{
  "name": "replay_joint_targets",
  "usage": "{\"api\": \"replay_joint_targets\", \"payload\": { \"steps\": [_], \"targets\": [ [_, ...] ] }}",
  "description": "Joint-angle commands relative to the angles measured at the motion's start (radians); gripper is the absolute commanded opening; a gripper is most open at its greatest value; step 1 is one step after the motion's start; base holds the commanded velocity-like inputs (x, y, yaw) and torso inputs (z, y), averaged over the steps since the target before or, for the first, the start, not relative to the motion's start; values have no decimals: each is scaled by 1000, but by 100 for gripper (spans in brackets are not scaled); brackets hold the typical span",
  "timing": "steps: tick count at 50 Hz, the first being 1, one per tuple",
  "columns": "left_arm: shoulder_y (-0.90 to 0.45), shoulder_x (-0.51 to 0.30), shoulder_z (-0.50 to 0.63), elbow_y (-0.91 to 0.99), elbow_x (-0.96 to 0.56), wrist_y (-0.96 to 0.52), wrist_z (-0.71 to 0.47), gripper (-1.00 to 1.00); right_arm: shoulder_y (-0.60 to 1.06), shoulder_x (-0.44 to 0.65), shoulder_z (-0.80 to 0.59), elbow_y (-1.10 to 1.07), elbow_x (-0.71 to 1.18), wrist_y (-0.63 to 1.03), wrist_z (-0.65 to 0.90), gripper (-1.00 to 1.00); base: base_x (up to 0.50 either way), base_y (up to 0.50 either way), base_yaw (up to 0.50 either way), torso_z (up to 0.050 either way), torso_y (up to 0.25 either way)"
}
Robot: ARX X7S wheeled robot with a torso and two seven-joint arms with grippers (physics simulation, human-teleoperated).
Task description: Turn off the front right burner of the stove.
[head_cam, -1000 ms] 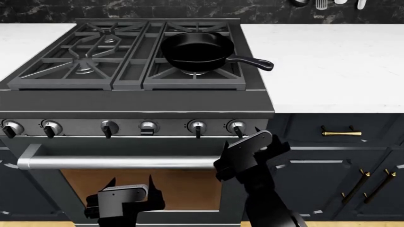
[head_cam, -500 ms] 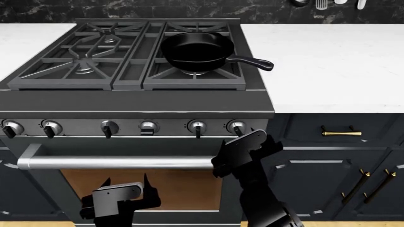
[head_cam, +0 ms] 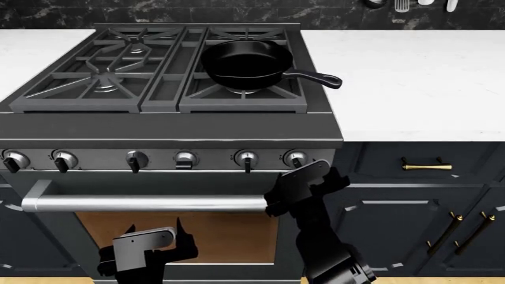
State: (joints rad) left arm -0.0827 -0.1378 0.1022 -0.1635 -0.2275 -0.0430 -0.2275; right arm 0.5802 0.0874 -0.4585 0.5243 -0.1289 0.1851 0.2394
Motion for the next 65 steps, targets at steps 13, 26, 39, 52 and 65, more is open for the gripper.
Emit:
{"api": "replay_joint_targets", "payload": {
  "steps": [13,26,39,52,65],
  "targets": [
    [-6,-11,10,-8,-17,-1,-17,100,43,-9,-16,115,27,-49,24,-100,0,0,0,0,0],
    [-3,-16,16,-8,-24,3,-25,100,50,-4,-28,117,35,-52,29,-100,0,0,0,0,0],
    [-9,-21,21,-16,-30,8,-33,100,51,0,-40,118,46,-59,31,-100,0,0,0,0,0],
    [-5,-26,27,-18,-37,13,-39,100,40,-19,-10,116,148,-65,-34,-100,0,0,0,0,0],
    [-7,-31,31,-20,-44,13,-47,100,44,-31,12,116,233,-65,-71,-100,0,0,0,0,0]
  ]
}}
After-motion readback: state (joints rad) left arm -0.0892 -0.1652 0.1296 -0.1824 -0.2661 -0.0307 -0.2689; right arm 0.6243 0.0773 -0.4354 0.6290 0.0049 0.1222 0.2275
